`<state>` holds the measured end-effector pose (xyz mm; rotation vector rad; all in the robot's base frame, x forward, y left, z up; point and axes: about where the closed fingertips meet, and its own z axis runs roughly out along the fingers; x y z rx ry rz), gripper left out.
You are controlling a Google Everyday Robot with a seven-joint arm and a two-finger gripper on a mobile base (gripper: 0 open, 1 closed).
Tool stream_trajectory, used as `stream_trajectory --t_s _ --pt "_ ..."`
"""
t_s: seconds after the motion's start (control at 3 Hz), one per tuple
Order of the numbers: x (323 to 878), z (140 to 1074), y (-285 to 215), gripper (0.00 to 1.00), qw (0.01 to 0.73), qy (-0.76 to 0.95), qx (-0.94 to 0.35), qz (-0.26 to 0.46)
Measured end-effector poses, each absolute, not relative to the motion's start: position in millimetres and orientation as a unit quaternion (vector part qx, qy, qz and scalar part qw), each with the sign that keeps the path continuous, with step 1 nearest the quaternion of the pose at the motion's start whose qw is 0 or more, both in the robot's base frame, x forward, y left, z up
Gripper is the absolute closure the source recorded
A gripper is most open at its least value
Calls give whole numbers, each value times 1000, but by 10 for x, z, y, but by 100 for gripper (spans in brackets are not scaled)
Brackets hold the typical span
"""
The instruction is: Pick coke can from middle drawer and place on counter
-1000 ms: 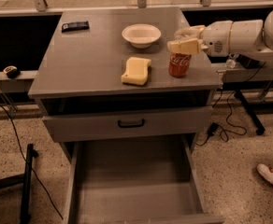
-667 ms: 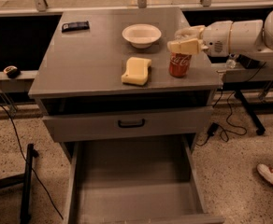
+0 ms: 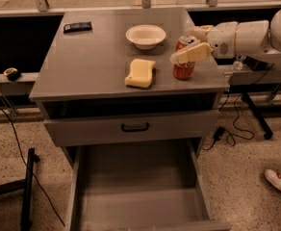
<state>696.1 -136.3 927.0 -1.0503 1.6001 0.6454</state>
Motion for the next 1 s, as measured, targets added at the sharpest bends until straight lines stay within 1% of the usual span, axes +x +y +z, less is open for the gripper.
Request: stream_trajectory --t_s 0.33,0.67,1.0 --pt "6935 9375 -1476 0 556 656 -440 259" --pt "6820 9469 -1830 0 594 643 -427 227" --pt "6516 9570 -2220 0 609 646 -435 152"
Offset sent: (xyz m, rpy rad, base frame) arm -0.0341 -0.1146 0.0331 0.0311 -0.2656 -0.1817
